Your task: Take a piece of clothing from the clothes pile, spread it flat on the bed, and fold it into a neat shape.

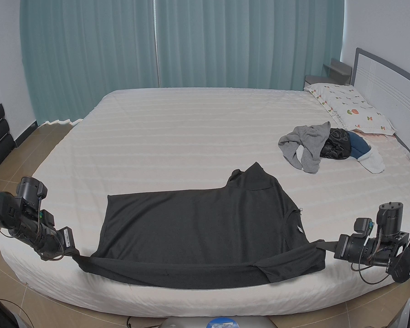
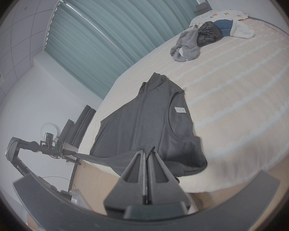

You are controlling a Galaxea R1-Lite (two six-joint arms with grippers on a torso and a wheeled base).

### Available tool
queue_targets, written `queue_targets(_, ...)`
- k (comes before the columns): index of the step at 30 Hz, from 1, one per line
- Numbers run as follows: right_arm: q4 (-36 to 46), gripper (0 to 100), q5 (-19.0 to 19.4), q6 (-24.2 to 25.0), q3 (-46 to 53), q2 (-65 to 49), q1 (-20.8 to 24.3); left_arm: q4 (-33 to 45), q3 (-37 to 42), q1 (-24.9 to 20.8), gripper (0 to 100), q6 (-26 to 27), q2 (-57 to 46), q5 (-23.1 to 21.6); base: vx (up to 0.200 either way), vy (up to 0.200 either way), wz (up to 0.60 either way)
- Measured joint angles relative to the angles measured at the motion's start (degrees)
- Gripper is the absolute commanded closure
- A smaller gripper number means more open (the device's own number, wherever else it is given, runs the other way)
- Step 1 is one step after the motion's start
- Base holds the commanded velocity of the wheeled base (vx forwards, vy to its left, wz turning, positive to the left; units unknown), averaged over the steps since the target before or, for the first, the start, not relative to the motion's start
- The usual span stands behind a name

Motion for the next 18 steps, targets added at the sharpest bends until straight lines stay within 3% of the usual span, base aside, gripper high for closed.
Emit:
queue_targets(10,0.3,100,-0.5,0.2,-7.9,9.8,0.0,-0.4,-7.6,-2.9,100,-4.1,10.3,0.4,0.0,0.0,0.0)
queue_targets(18,0.7,100,-0.6,0.2,-12.3,15.0,-1.4,-0.6,-12.8,-3.4,100,-6.1,17.6,4.7,0.0,0.0,0.0)
